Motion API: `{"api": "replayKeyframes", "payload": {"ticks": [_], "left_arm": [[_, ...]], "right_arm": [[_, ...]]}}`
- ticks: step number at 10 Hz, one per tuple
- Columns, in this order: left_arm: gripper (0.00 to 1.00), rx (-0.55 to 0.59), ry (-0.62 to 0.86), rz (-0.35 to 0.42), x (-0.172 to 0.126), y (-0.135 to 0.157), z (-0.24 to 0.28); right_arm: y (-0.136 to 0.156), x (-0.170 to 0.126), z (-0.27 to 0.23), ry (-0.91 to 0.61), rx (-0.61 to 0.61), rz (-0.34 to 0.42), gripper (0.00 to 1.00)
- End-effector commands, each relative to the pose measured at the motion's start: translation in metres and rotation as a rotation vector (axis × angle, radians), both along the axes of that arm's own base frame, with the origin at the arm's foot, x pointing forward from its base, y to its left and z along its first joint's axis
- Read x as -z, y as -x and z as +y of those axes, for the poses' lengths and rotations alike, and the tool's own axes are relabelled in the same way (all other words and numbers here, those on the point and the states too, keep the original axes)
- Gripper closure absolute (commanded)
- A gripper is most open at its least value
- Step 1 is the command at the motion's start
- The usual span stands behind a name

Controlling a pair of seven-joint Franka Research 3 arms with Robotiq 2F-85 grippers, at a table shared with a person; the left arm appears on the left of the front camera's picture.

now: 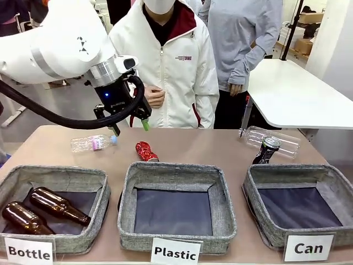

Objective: Sort the can waste into the basket.
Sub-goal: Pick up the can waste from the table and place it in the right Fabric basket.

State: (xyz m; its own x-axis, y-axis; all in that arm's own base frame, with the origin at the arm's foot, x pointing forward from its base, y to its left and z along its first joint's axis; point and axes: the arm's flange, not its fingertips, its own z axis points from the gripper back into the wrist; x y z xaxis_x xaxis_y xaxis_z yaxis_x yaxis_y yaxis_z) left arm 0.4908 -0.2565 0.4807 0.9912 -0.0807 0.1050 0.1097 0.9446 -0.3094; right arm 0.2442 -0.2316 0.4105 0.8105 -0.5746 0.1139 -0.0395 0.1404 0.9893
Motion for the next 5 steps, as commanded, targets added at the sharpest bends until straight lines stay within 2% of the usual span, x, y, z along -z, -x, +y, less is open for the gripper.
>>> {"api": "replayKeyframes", "payload": {"ticks": [1,2,5], "left_arm": [[0.0,-0.097,0.029,0.02,0.018,-0.025,-0.022],[0.0,-0.145,0.021,0.014,0.024,-0.029,-0.028],[0.0,-0.141,0.011,0.081,0.038,-0.048,-0.037]], "right_arm": [[-0.001,-0.001,0.0,0.001,0.003,-0.031,0.0],[-0.001,-0.001,0.0,0.001,0.003,-0.031,0.0],[-0.001,-0.001,0.0,0.001,0.003,-0.031,0.0]]}}
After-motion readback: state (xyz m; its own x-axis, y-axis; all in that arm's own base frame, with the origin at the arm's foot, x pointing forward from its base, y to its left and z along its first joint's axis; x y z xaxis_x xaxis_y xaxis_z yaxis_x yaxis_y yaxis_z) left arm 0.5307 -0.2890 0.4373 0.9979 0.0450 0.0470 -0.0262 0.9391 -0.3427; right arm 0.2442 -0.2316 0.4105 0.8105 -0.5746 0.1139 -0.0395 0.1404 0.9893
